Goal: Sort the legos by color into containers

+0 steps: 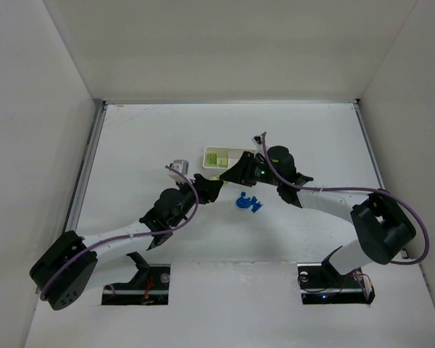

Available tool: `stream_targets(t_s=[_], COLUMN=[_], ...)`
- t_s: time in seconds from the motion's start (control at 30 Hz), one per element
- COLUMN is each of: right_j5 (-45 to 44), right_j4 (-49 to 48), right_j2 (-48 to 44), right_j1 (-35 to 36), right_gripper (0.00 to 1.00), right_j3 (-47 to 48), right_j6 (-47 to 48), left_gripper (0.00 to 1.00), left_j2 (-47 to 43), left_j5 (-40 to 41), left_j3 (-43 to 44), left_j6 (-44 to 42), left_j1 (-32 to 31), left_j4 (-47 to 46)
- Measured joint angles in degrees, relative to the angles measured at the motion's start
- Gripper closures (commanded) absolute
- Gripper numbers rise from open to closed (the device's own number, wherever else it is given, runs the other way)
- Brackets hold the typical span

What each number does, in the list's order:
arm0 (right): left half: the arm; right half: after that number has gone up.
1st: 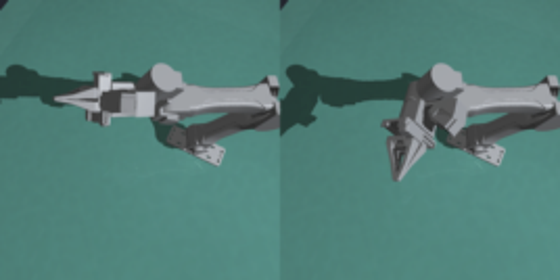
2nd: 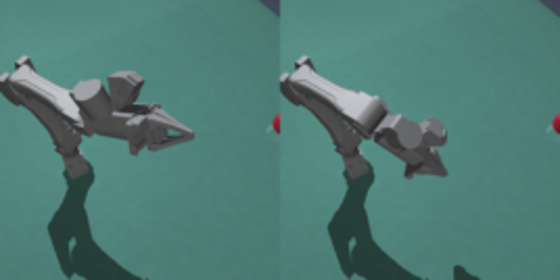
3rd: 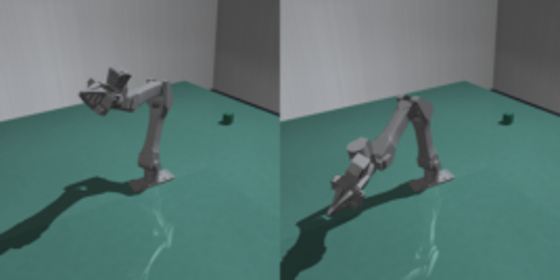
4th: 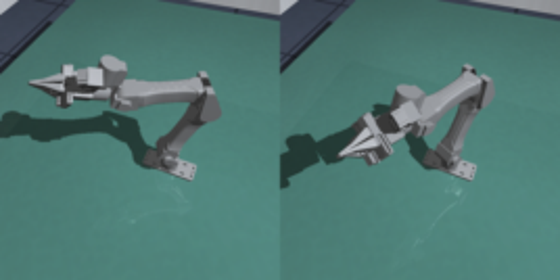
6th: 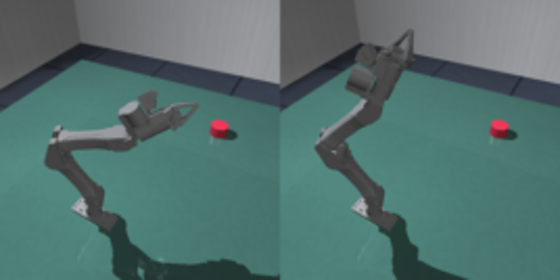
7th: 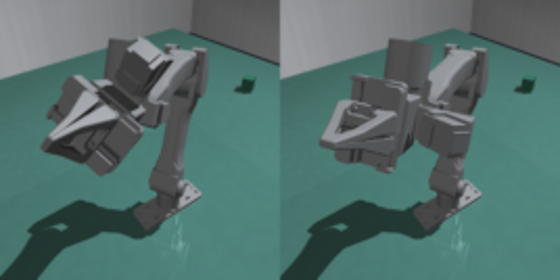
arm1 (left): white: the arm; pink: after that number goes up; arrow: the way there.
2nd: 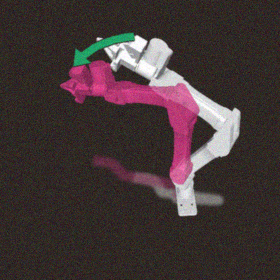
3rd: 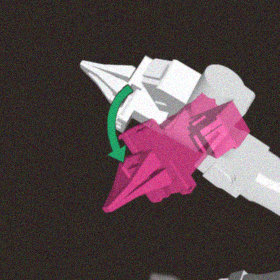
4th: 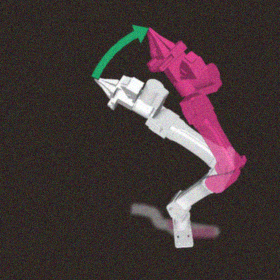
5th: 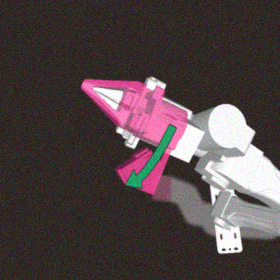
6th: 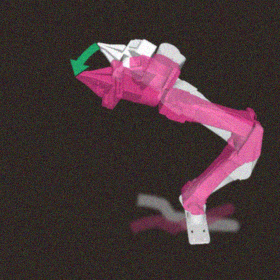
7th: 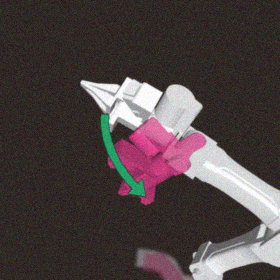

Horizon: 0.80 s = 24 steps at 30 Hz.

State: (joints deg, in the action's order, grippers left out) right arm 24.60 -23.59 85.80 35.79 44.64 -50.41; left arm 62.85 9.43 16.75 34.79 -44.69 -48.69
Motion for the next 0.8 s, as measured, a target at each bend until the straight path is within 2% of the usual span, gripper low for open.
stream_targets(t_s=[0.17,0.43,0.6,0.8], right_j5=[0.3,0.3,0.2,0.5], right_j4=[-1.3,-4.1,-4.9,-6.5], right_j2=[0.1,0.1,0.1,0.1], right_j1=[-0.3,-0.5,-0.6,-0.9], right_gripper=[0.71,0.71,0.71,0.71], right_j3=[-0.6,-1.3,-1.6,-2.5], right_j6=[-0.8,-1.7,-1.9,-2.3], left_gripper=[0.61,0.66,0.83,0.89], left_j2=[-0.2,-0.3,1.3,1.6], left_j5=[0.1,-0.1,-0.4,-1.0], left_j3=[0.0,0.0,0.0,0.0], left_j6=[2.3,8.5,11.2,12.6], left_j1=[0.0,0.3,1.3,1.7], left_j4=[0.0,-1.4,-2.6,-3.0])
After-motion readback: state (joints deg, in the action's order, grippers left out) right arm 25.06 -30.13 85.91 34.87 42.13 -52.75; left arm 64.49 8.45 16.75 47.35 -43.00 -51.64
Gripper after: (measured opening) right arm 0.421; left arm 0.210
